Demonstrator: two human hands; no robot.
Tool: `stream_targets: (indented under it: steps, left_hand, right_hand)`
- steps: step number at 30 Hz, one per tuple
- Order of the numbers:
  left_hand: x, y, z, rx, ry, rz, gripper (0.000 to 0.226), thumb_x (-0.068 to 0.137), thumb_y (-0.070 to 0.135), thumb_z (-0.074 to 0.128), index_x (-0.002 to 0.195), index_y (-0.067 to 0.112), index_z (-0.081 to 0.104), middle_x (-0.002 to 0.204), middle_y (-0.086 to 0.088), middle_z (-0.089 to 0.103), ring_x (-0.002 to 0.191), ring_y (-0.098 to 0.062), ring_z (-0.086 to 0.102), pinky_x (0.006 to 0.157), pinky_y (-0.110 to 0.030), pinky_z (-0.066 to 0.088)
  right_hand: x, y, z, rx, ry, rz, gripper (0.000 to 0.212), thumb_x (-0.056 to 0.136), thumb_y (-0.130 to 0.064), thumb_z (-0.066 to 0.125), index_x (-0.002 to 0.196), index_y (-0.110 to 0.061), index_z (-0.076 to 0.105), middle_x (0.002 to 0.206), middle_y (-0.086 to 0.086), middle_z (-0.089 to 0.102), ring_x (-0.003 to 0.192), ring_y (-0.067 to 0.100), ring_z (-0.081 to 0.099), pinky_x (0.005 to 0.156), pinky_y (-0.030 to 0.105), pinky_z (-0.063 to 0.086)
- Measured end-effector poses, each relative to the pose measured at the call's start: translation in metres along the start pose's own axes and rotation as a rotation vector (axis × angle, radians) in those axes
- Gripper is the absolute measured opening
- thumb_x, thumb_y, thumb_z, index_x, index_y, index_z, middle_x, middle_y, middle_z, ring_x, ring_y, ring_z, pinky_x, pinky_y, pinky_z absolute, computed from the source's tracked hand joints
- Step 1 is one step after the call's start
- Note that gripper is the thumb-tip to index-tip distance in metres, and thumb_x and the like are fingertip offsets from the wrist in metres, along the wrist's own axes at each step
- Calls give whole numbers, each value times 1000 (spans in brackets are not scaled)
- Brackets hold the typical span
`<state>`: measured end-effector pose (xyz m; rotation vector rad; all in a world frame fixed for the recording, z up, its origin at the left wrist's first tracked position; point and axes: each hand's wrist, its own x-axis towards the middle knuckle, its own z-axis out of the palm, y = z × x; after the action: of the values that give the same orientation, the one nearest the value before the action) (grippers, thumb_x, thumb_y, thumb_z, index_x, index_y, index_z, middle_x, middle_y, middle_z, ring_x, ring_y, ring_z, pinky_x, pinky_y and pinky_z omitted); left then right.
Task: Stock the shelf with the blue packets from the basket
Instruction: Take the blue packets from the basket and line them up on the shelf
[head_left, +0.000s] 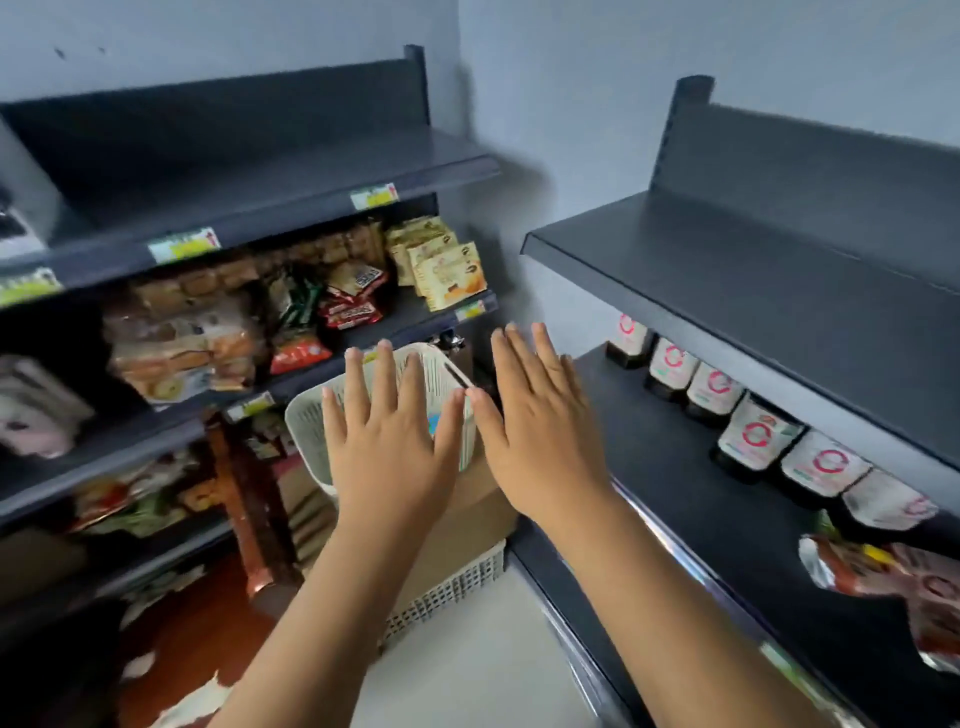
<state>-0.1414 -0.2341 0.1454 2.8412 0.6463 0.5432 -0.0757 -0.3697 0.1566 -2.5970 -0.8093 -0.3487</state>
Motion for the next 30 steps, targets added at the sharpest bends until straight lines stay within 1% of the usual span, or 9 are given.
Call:
stream_targets:
  steps: [3, 8, 12, 16, 19, 22, 26, 29, 30]
  left_hand:
    - [10, -48, 5, 28, -15, -79, 81, 99, 69, 2, 161, 25, 28, 172, -1, 10, 159, -25, -7, 128, -52, -1]
    - [29, -104, 20, 24, -55, -195, 78, 100, 68, 3, 163, 27, 24, 173, 1, 6, 159, -21, -11, 128, -47, -5]
    - [54, -137, 45, 13, -119, -264, 77, 99, 69, 4, 163, 30, 21, 173, 3, 5, 158, -20, -14, 125, -41, -10]
    - [92, -169, 90, -13, -244, -316, 72, 102, 67, 13, 163, 29, 18, 173, 4, 1, 158, -19, -17, 128, -42, -6]
    - [126, -185, 129, -30, -386, -335, 71, 103, 64, 18, 164, 27, 11, 173, 3, -1, 158, -20, -17, 128, -43, -3]
    - [159, -193, 166, -58, -508, -345, 68, 105, 57, 30, 163, 25, 14, 173, 4, 1, 158, -21, -14, 127, -43, -1]
    - [188, -196, 223, -138, -650, -410, 63, 106, 55, 32, 161, 25, 24, 172, 5, 8, 159, -20, -10, 127, -46, 6]
    - [196, -199, 264, -190, -758, -439, 63, 105, 55, 35, 160, 25, 27, 172, 5, 10, 159, -19, -8, 127, -46, 7]
    - [198, -200, 275, -200, -789, -446, 62, 105, 54, 35, 159, 25, 28, 172, 5, 11, 159, -19, -6, 127, -45, 8]
  right_hand:
    - [24, -35, 39, 26, -53, -68, 76, 102, -58, 6, 164, -16, 20, 172, 0, 14, 160, 17, -3, 129, 41, 4]
    - [64, -68, 96, 65, -179, -153, 91, 94, -67, -15, 165, -17, 14, 173, -2, 9, 159, 15, -9, 129, 40, -1]
    - [108, -72, 141, 122, -289, -147, 80, 99, -63, 4, 165, -19, 15, 172, -2, 10, 159, 15, -7, 130, 42, 4]
    - [161, -53, 190, 196, -419, -32, 68, 107, -54, 23, 164, -18, 15, 172, -1, 12, 159, 17, -2, 130, 40, 8]
    - [200, -21, 233, 257, -521, 103, 62, 108, -49, 34, 161, -19, 26, 168, 2, 25, 157, 21, 16, 126, 43, 24]
    - [231, 9, 279, 272, -614, 219, 49, 105, -44, 43, 146, -17, 45, 150, 6, 50, 139, 26, 44, 108, 44, 42]
    - [249, 39, 328, 216, -839, 381, 47, 104, -46, 42, 137, -14, 52, 134, 9, 61, 120, 31, 59, 89, 38, 45]
    - [255, 53, 359, 121, -971, 444, 48, 101, -46, 46, 136, -15, 55, 127, 10, 66, 114, 30, 64, 90, 36, 50]
    - [258, 55, 369, 89, -1006, 470, 46, 100, -43, 49, 135, -15, 56, 122, 10, 67, 109, 30, 66, 84, 34, 50]
